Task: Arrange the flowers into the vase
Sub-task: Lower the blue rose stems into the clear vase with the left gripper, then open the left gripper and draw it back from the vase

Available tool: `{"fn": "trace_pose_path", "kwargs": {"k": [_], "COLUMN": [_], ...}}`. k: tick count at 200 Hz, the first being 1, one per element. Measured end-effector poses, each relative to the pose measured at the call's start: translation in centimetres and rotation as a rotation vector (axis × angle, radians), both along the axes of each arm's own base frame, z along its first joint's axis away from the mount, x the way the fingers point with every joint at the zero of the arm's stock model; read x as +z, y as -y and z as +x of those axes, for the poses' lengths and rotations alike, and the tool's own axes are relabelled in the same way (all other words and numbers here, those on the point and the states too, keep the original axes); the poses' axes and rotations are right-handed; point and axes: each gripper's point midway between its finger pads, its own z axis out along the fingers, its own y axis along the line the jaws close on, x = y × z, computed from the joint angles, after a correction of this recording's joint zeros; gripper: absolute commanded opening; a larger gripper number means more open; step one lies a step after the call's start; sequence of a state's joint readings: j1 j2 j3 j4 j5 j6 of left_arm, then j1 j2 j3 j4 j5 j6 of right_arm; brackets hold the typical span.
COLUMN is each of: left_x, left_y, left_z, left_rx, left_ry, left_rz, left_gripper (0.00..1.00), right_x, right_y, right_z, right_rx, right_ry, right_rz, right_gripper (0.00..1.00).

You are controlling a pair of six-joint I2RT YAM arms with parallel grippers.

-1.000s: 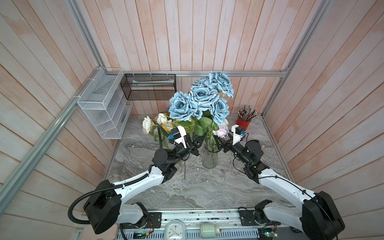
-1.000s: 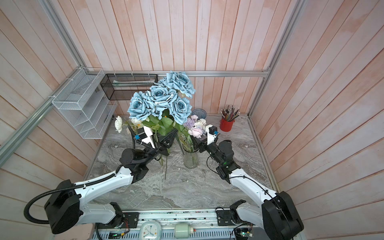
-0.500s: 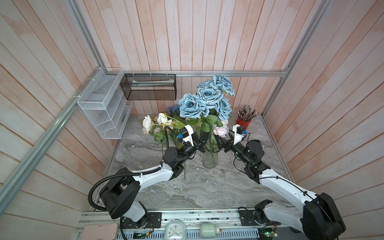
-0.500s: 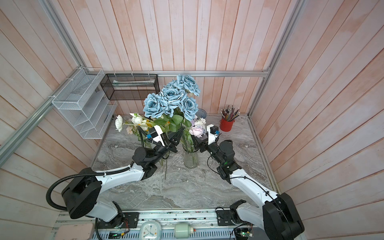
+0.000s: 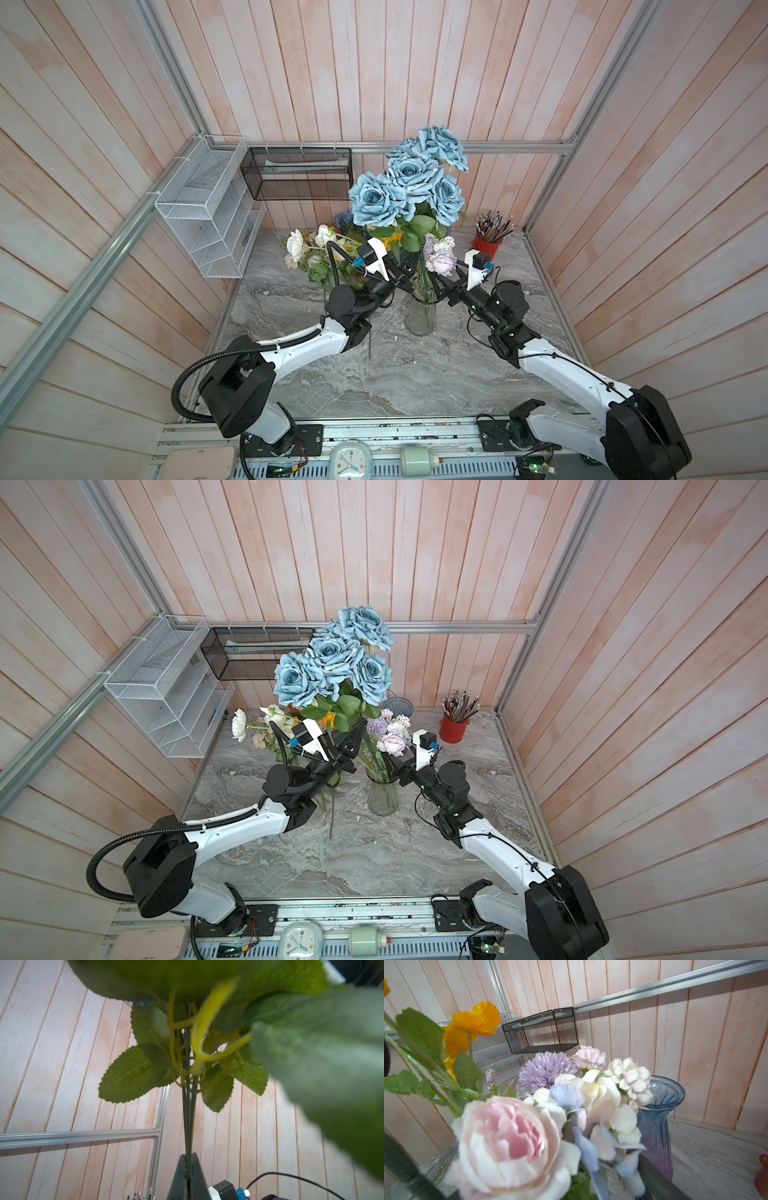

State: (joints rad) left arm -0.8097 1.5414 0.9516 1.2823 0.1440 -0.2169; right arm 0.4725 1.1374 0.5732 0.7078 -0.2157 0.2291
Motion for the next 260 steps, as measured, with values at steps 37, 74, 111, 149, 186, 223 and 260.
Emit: {"fn": "trace_pose_path", "kwargs": {"k": [37,74,111,149,186,223,260], "left_x": [-3.5,-8.1,-10.1,-11.6,-12.8,-12.9,-13.2], "left_y": [1.6,2.9,3.1,3.0,3.4,3.7,2.9], "left_z": [1.2,0.9,0.5,0.7,0.4,-0.1,-1.0], "left_rx": [0.016,0.027,0.032,0.036,0.017,-0.017,-0.048], "left_ry": [-0.015,-0.055,-0.072,-0.114,-0.160,-0.221,-0.328], "left_rz": [0.064,0.155,0.194,0.201,0.230,0.249,0.256], "left_gripper": [0.00,0.06,0.21,0.49,0.81,1.00,1.00], "right_x": [-0.2,-0.2,-0.1,-0.1,-0.1,-0.2,-0.2], "right_y": [-0.1,0.0,0.2,0.4,0.6,0.8,1.2], "right_z": [-0.2,-0.3,-0.3,-0.1,0.0,0.1,-0.2], "right_rx": [0.011,0.009,-0.001,-0.012,-0.023,-0.030,-0.040], "right_ry": [-0.004,-0.002,0.000,-0.002,-0.004,-0.010,-0.009], "right_rz": [0.002,0.003,0.005,0.008,0.008,0.013,0.018], "right_gripper": [0.88,0.88,0.88,0.88,0.88,0.88,0.87]}}
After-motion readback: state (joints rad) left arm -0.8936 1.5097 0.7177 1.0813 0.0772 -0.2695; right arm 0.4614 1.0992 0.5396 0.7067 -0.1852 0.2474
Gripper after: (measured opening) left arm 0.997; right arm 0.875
